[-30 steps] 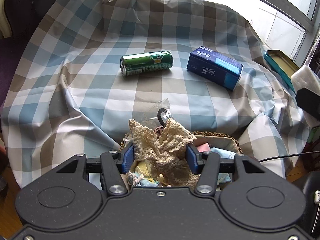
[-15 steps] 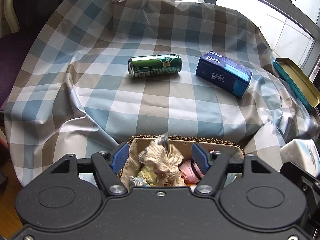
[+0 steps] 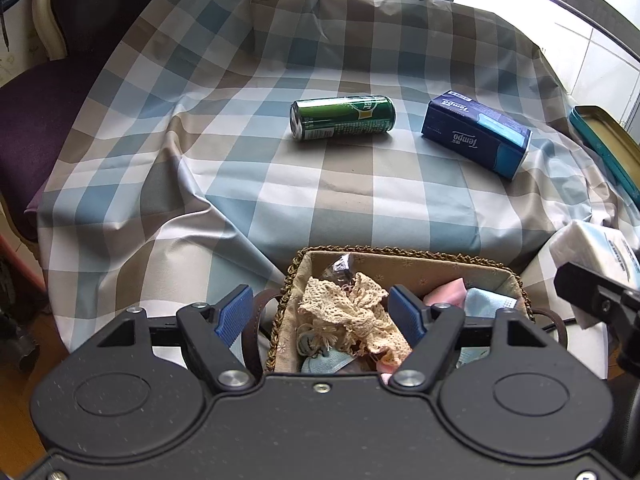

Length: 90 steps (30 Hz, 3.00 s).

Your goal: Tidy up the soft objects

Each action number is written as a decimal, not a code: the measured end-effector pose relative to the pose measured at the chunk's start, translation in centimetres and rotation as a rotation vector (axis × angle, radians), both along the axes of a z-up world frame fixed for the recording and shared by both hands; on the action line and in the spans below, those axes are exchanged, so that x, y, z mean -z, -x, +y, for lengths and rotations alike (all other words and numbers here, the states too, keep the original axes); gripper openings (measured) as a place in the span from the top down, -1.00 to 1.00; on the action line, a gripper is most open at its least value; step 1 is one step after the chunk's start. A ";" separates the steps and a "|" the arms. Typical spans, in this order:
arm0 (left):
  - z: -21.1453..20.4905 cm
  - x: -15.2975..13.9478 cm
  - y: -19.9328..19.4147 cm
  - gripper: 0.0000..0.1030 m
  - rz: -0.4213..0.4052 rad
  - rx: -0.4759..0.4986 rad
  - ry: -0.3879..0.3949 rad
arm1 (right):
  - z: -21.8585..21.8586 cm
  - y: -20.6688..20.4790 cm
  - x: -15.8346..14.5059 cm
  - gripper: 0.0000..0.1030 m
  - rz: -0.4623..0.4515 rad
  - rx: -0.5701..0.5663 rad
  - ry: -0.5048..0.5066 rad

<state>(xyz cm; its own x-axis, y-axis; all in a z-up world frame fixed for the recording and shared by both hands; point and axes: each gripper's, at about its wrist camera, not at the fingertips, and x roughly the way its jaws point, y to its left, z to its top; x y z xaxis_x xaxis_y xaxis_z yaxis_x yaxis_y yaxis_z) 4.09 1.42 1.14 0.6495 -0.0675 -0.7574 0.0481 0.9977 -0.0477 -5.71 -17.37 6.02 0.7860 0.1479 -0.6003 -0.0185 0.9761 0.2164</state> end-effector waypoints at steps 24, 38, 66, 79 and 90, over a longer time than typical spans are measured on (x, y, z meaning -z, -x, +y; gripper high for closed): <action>-0.8 0.0 2.3 -0.61 -0.011 0.016 -0.059 | -0.2 0.4 0.0 -0.72 0.001 0.031 0.083; -1.3 0.4 2.8 -0.63 0.009 0.026 -0.085 | -0.9 1.1 1.4 -0.90 0.076 0.066 0.126; -1.3 1.3 3.2 -0.65 0.074 -0.004 -0.093 | -0.9 1.1 3.5 -0.99 0.167 0.104 0.145; -1.5 1.4 3.2 -0.65 0.073 0.001 -0.094 | -0.9 0.8 3.8 -1.00 0.192 0.100 0.146; -1.4 1.6 3.1 -0.65 0.083 0.006 -0.093 | -0.9 0.7 3.9 -1.00 0.203 0.096 0.143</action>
